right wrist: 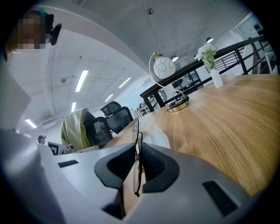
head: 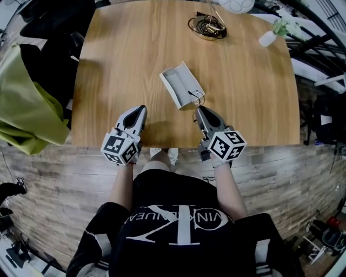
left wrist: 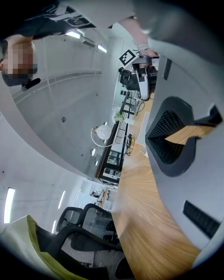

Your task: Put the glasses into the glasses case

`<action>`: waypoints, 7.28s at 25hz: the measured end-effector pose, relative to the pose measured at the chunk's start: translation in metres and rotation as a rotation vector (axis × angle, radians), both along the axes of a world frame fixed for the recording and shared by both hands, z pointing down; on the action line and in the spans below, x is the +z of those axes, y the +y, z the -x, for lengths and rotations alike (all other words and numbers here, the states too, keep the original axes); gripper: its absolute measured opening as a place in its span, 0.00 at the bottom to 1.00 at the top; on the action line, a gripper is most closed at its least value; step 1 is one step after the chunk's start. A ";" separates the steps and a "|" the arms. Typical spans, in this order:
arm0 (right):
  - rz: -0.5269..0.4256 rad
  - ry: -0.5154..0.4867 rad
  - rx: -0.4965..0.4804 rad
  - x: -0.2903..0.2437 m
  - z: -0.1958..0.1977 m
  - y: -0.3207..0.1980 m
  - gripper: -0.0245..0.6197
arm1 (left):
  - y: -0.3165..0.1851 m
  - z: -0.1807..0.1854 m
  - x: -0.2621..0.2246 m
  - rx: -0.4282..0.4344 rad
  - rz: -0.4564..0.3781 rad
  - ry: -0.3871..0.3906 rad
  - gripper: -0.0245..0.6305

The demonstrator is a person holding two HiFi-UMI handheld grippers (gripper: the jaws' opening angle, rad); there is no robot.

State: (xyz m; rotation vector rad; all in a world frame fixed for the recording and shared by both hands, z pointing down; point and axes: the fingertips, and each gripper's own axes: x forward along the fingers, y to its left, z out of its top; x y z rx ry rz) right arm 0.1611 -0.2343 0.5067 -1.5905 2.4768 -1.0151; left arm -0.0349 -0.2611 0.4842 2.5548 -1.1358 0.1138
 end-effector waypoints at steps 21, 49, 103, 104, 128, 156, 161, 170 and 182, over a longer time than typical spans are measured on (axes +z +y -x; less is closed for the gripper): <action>0.029 0.046 -0.069 0.001 0.033 -0.051 0.12 | -0.036 0.001 0.006 0.036 0.023 -0.009 0.06; 0.192 0.311 -0.145 0.036 0.055 -0.102 0.12 | -0.079 0.016 0.011 0.046 0.035 0.001 0.06; 0.464 0.418 -0.256 0.070 0.061 -0.102 0.15 | -0.072 0.040 0.023 -0.004 0.079 0.046 0.06; 0.462 0.414 -0.256 0.069 0.062 -0.101 0.15 | -0.071 0.039 0.023 -0.002 0.078 0.047 0.06; 0.268 0.247 -0.177 0.018 0.052 -0.083 0.12 | -0.056 0.023 0.000 0.051 0.032 0.043 0.06; -0.047 0.128 -0.012 -0.070 0.008 -0.054 0.08 | -0.052 0.008 -0.056 0.100 -0.090 0.033 0.06; -0.084 0.131 -0.002 -0.083 0.002 -0.054 0.08 | -0.057 0.009 -0.070 0.094 -0.121 0.034 0.06; -0.149 0.137 0.003 -0.102 0.000 -0.056 0.08 | -0.066 0.018 -0.091 0.062 -0.169 0.033 0.06; -0.199 0.150 0.017 -0.117 -0.005 -0.061 0.08 | -0.077 0.024 -0.110 0.041 -0.221 0.031 0.06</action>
